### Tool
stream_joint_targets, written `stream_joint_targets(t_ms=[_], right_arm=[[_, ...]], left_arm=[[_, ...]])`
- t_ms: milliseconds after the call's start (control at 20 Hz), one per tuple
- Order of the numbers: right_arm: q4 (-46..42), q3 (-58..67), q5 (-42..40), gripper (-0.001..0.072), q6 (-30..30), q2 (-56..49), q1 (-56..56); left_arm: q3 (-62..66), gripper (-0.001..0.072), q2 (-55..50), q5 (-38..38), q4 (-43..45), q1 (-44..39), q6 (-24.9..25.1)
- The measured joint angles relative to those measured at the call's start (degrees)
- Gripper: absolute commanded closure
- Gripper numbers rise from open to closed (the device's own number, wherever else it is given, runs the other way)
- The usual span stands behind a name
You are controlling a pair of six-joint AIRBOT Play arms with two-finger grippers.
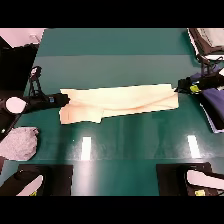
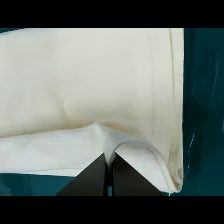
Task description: Fold the shirts.
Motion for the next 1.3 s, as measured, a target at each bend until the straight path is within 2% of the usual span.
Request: stream_joint_targets(t_ms=[350, 400, 450, 500, 550, 750, 800, 850, 1050, 1300], right_arm=[[0.0, 4.9, -4.1, 0.0694, 3.2, -7.3, 0.9], [0.3, 5.1, -5.3, 0.0681, 3.7, -7.6, 0.9], [0.7, 5.2, -6.3, 0.0511, 4.0, -7.9, 1.0], [1.1, 5.3, -7.4, 0.0295, 4.2, -8.0, 1.0], [1.6, 5.4, -8.3, 0.0237, 4.2, -8.2, 1.0], [3.7, 6.3, -7.8, 0.0238, 2.6, -8.4, -0.2], [3.8, 6.7, -6.3, 0.0238, 1.6, -8.5, -1.3], [4.2, 7.1, -4.1, 0.0238, 0.5, -8.6, -2.6], [5.2, 7.8, 4.4, 0.0239, -3.5, -11.3, -9.0], [12.3, 8.2, 11.8, 0.0239, -8.9, -19.4, -14.0]], left_arm=[[0.2, 0.0676, -3.3, 9.6, 0.9, 0.1, -1.7], [0.2, 0.0556, -3.5, 10.5, 1.0, 0.1, -2.1], [0.3, 0.0275, -3.5, 11.2, 1.0, 0.1, -2.6], [0.3, 0.0196, -3.6, 11.8, 1.1, 0.1, -3.3], [0.3, 0.0195, -3.6, 12.2, 1.1, 0.2, -4.1], [0.3, 0.0210, -3.7, 13.6, 1.1, 0.1, -6.4], [0.3, 0.0421, -3.7, 13.5, 1.0, 0.2, -6.8], [0.3, 0.0686, -3.7, 12.9, 0.9, 0.2, -7.0], [0.3, 0.0670, -3.7, 7.6, 0.7, 0.1, -7.1], [0.3, 0.0670, -3.7, 0.6, 0.6, 0.1, -7.1]])
